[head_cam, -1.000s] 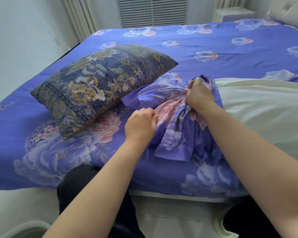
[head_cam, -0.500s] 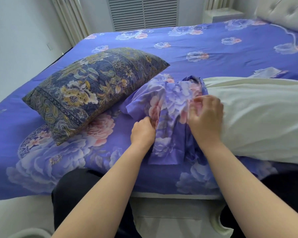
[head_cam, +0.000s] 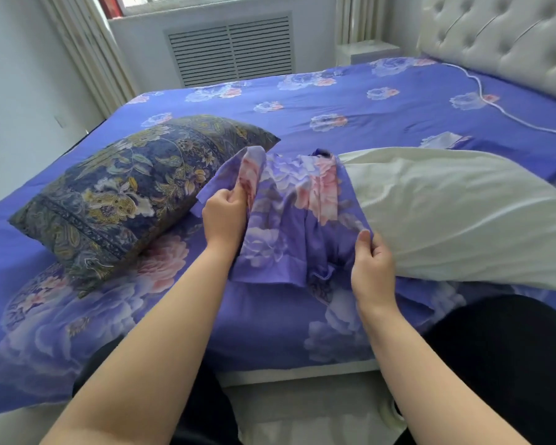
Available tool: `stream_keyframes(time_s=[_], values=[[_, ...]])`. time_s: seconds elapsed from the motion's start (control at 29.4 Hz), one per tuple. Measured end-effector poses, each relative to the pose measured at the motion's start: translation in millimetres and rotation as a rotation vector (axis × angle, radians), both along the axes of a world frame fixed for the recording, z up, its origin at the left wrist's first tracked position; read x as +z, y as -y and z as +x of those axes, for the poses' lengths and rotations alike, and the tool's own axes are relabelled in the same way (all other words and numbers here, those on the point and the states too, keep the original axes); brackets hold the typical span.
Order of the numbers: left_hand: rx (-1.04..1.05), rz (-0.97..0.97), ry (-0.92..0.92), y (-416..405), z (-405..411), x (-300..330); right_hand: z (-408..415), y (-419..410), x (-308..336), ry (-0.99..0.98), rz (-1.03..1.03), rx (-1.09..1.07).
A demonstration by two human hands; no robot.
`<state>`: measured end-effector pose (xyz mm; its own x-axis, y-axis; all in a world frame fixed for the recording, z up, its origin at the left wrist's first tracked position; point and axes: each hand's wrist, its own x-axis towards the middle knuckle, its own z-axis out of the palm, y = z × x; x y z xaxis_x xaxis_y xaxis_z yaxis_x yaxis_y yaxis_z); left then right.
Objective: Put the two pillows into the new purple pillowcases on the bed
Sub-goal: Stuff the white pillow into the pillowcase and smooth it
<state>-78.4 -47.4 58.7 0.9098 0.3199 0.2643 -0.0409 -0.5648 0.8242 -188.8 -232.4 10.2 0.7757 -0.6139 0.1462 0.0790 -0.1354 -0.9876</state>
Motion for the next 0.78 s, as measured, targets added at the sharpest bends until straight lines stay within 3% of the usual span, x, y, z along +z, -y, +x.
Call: stream_keyframes(time_s=[0.1,0.17,0.24,0.31,0.41,0.48,0.58,0.68,0.78], values=[[-0.014,0.093,0.107,-8,5,19,1,-15,14,0.064,0.056,0.032],[0.013,0.202,0.206,-26,10,34,-1,1,9,-0.009,-0.200,0.095],[0.052,0.251,0.277,-51,18,43,-2,44,3,-0.090,-0.431,-0.007],[0.077,0.284,0.294,-66,21,42,-2,88,6,-0.089,-0.402,-0.182],[0.114,0.329,0.220,-72,10,14,6,98,12,-0.135,-0.392,-0.276],[0.132,0.338,0.117,-81,-2,-13,9,88,10,-0.193,-0.461,-0.291],[0.114,0.329,0.036,-89,-18,-40,16,73,26,-0.127,-0.637,-0.301],[0.086,0.322,0.048,-77,-25,-45,47,48,55,-0.302,-0.895,-0.140],[0.078,0.296,0.087,-68,-31,-44,81,20,69,-0.514,-0.832,0.134]])
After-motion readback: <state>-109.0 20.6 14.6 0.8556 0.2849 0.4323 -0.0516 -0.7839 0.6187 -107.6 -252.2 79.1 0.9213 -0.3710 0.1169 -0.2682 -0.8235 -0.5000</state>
